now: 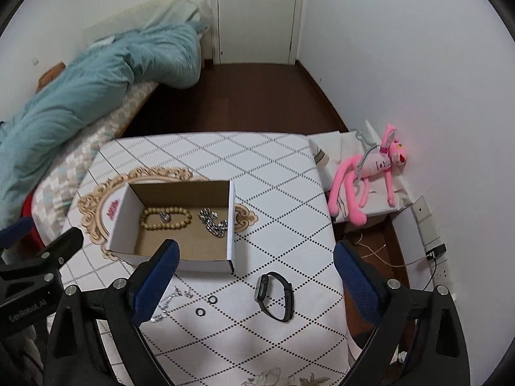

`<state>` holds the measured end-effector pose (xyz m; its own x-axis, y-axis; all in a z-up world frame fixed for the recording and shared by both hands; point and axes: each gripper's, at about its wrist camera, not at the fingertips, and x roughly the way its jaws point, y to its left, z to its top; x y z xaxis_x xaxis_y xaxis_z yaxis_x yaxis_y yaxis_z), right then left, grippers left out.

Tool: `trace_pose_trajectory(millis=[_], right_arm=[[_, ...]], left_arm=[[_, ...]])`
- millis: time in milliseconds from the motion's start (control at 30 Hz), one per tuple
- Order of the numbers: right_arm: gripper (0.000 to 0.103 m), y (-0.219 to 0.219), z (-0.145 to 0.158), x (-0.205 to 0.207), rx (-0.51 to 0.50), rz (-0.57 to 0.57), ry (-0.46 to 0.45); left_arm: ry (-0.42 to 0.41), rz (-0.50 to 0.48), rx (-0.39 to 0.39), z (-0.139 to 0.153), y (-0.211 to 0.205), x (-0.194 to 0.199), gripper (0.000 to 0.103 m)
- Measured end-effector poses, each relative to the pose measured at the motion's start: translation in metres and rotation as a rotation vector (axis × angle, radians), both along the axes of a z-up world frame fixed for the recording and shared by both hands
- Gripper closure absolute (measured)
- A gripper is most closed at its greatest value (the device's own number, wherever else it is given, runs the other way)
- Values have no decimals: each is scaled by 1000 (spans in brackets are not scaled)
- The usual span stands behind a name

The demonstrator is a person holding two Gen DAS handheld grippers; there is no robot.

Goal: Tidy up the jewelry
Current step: 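Lift both grippers out of the box, then grasp the silver chain necklace with the left gripper while the right grasps the black watch band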

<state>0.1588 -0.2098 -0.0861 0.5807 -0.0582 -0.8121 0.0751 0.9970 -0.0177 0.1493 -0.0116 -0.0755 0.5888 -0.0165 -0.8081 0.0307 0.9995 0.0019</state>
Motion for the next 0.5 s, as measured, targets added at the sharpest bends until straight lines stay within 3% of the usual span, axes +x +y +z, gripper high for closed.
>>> trace_pose_trajectory(millis=[100,233,500], right_arm=[[5,0,8,-7,34,4,-8],[5,-6,-9,-12,88,-14,49],[6,-52,-94,-22,138,-140,204]], left_arm=[[0,14,-20,5,5,-5,0],[37,20,-25,-11,11,-8,0],[237,31,15,-108,26,-24,1]])
